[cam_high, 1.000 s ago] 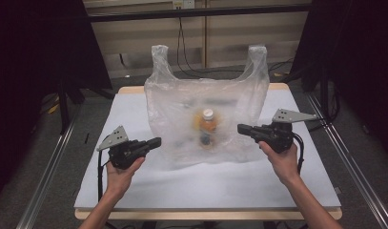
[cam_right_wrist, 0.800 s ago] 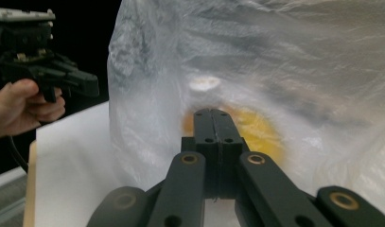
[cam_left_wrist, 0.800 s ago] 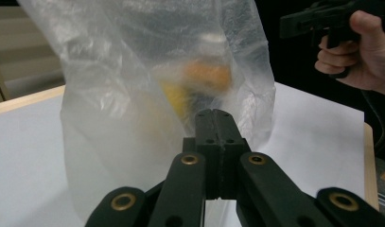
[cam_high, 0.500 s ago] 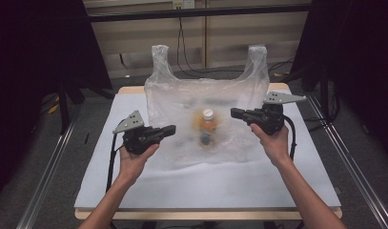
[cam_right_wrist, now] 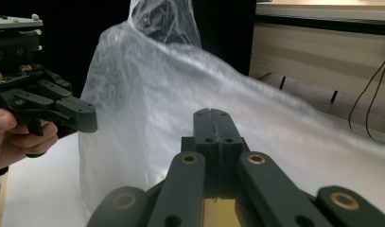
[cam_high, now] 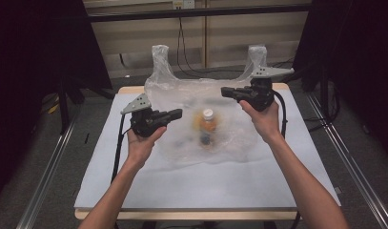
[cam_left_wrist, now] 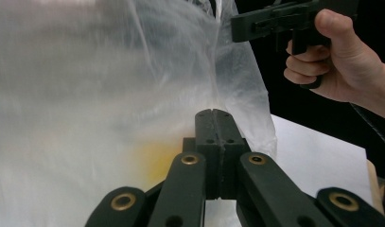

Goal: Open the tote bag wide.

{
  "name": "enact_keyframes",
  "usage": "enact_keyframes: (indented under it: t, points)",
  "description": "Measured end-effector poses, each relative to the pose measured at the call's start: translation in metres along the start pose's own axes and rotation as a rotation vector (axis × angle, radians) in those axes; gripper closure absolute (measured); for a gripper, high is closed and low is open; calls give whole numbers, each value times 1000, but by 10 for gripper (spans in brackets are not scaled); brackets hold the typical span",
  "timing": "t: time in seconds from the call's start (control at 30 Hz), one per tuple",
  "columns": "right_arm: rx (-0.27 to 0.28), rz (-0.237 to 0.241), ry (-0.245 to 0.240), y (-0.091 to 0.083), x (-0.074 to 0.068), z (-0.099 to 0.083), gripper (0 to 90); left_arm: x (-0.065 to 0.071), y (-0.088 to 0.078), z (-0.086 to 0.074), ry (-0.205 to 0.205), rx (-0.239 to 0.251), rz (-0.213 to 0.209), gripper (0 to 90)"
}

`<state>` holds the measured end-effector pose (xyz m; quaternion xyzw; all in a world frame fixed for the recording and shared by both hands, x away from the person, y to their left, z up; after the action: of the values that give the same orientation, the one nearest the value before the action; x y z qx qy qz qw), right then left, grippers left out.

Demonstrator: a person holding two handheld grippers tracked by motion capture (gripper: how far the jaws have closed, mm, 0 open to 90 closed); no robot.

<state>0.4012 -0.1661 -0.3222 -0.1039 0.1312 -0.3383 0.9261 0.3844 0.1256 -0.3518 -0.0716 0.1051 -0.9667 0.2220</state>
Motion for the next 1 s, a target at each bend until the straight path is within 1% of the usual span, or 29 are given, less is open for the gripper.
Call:
enact_keyframes:
  t: [0.1,0.2,0.23,0.27,0.33,0.37,0.43,0.5,0.57,0.6,0.63,0.67,0.7,0.73,0.77,0.8,0.83,0.87,0.9,0.93,0.97,1.0]
  points:
    - [-7,-9,-5,6,3,10,900,-5,3,13,19,-2,8,900]
    - [0,-18,-6,10,6,19,900,-10,6,27,18,11,10,900]
    - [1,-26,-8,11,8,22,900,-12,7,31,19,13,12,900]
    - [6,-42,-8,12,10,24,897,-13,8,35,15,24,4,900]
    - [10,-57,5,15,13,26,897,-16,13,43,18,23,8,900]
    - [8,-63,4,18,14,27,896,-18,15,47,17,26,5,900]
    - [6,-62,11,22,17,29,896,-20,20,55,19,36,2,900]
    - [6,-71,15,26,20,31,896,-21,25,63,26,37,6,900]
    - [-1,-79,21,30,23,33,892,-23,31,70,24,45,-6,900]
    - [-6,-85,24,32,24,35,892,-24,34,74,28,42,-4,900]
    - [-7,-80,24,34,26,36,892,-25,37,77,30,43,-3,900]
    - [-8,-85,30,36,26,38,892,-26,40,80,27,39,-5,900]
    - [-10,-91,29,37,27,39,893,-27,43,82,26,41,-9,900]
    - [-14,-91,30,39,28,40,893,-29,46,83,27,38,-4,900]
    - [-22,-103,25,40,29,41,892,-30,48,84,24,37,-5,900]
    - [-15,-119,20,40,29,41,893,-31,50,84,18,46,-8,900]
    - [-9,-112,33,41,30,42,893,-32,52,84,9,54,-13,900]
    - [-16,-111,32,42,30,41,893,-32,54,83,9,52,-18,900]
    - [-32,-123,28,43,31,41,893,-32,56,82,10,40,-14,900]
    - [-45,-123,34,45,32,39,894,-32,58,80,16,27,-17,900]
    - [-59,-111,46,47,33,37,900,-32,60,78,20,12,-12,900]
    - [-76,-109,47,49,34,34,900,-32,61,77,26,2,-11,900]
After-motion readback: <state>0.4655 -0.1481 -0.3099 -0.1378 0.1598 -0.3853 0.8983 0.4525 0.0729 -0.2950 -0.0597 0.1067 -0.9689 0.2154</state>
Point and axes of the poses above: each handheld gripper's, and its own axes: y roughly forward along the jaws, z roughly out of its top, x roughly to its right, the point moved 3 cm from there along y, roughly forward along the jaws, and after that the axes turned 2 degrees about y, right-handed, at the moved point
